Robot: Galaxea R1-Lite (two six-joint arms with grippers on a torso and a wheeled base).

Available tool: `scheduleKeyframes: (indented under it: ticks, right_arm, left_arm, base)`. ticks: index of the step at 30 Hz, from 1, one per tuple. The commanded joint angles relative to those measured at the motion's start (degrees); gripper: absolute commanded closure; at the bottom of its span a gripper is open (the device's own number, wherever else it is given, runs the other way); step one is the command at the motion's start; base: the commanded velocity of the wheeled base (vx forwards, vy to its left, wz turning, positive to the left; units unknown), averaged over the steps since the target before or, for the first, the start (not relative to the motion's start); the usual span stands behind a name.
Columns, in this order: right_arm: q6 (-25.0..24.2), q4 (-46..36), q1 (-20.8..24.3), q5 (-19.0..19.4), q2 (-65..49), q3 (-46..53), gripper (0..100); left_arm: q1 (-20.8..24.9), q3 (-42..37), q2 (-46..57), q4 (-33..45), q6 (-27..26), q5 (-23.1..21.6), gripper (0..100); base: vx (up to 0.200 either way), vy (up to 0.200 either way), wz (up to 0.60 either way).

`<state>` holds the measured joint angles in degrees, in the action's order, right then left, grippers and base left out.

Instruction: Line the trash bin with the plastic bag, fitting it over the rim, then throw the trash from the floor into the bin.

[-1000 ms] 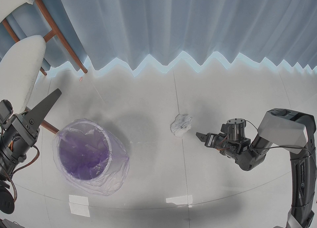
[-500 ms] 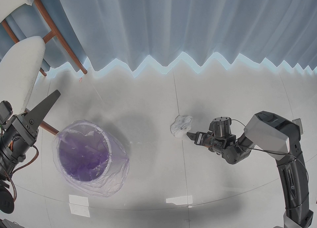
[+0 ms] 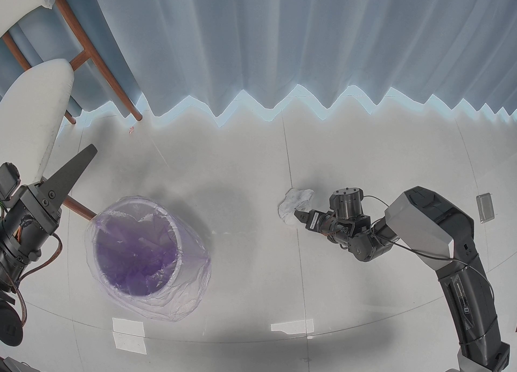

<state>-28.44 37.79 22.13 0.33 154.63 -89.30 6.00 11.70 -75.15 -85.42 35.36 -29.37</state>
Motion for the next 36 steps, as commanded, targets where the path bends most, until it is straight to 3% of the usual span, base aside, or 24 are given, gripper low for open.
scheduleKeyframes:
  ticks: [1, 5, 12, 36]
  right_arm:
    - [-4.2, -1.1, 0.0, 1.2, 0.5, -3.9, 0]
    - [-10.8, -4.0, 0.0, 3.0, 0.6, -7.7, 0]
    - [-18.1, -12.0, -0.2, 3.0, 3.1, -17.8, 0]
    - [-18.2, -18.2, -0.9, 2.7, 8.6, -25.3, 0]
  left_arm:
    - [0.0, -0.4, -0.9, -0.1, 0.0, 0.0, 0]
    - [0.0, -0.2, -0.9, -0.1, 0.0, 0.0, 0]
    - [0.0, -0.2, -0.9, -0.1, 0.0, 0.0, 0]
    - [0.1, -0.4, -0.9, -0.1, -0.2, 0.0, 0]
  base:
    - [0.0, 0.0, 0.0]
    - [0.0, 0.0, 0.0]
    - [0.0, 0.0, 0.0]
    - [0.0, 0.0, 0.0]
